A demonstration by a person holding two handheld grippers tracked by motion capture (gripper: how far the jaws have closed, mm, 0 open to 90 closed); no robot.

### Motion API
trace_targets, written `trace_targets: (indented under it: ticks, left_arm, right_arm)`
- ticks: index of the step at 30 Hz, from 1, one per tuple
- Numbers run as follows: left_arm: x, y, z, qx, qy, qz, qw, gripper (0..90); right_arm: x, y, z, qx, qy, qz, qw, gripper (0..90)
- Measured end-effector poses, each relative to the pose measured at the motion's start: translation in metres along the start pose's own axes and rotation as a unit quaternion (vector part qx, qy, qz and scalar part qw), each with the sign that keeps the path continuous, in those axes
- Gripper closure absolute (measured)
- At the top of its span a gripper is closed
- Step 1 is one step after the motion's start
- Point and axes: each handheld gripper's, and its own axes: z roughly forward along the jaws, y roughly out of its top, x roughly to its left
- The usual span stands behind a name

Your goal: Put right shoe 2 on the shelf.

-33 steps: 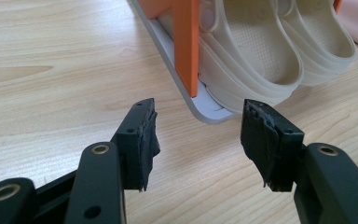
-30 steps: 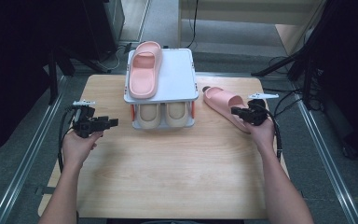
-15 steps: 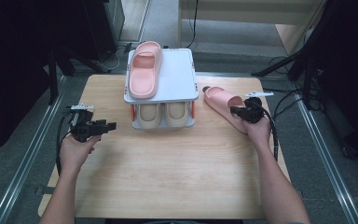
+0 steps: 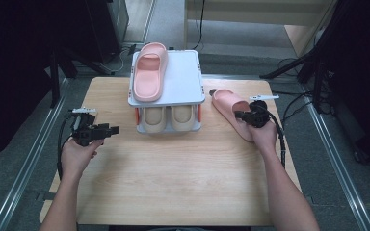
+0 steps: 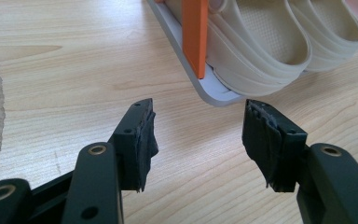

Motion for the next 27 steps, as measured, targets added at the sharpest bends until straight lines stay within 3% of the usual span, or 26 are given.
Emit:
trace_targets:
  ticks: [6,16,22,27]
  left_arm:
    - [0.002,0.000,0.000,0.000,-0.001,-0.002,1.0000,44.1]
    - [0.003,-0.001,0.000,0.001,-0.002,-0.004,1.0000,43.9]
    - [0.004,-0.001,0.001,0.003,-0.003,-0.005,1.0000,43.8]
    - [0.004,0.002,0.002,0.002,-0.004,-0.005,1.0000,43.7]
  right_arm:
    - [0.016,0.002,0.007,0.010,0.010,-0.020,0.9997,90.0]
    - [0.035,0.005,0.020,0.019,0.024,-0.016,0.9994,89.5]
    - [0.032,0.006,0.015,0.010,0.022,-0.008,0.9997,88.2]
    - [0.024,0.009,0.001,-0.007,0.012,-0.005,0.9999,84.0]
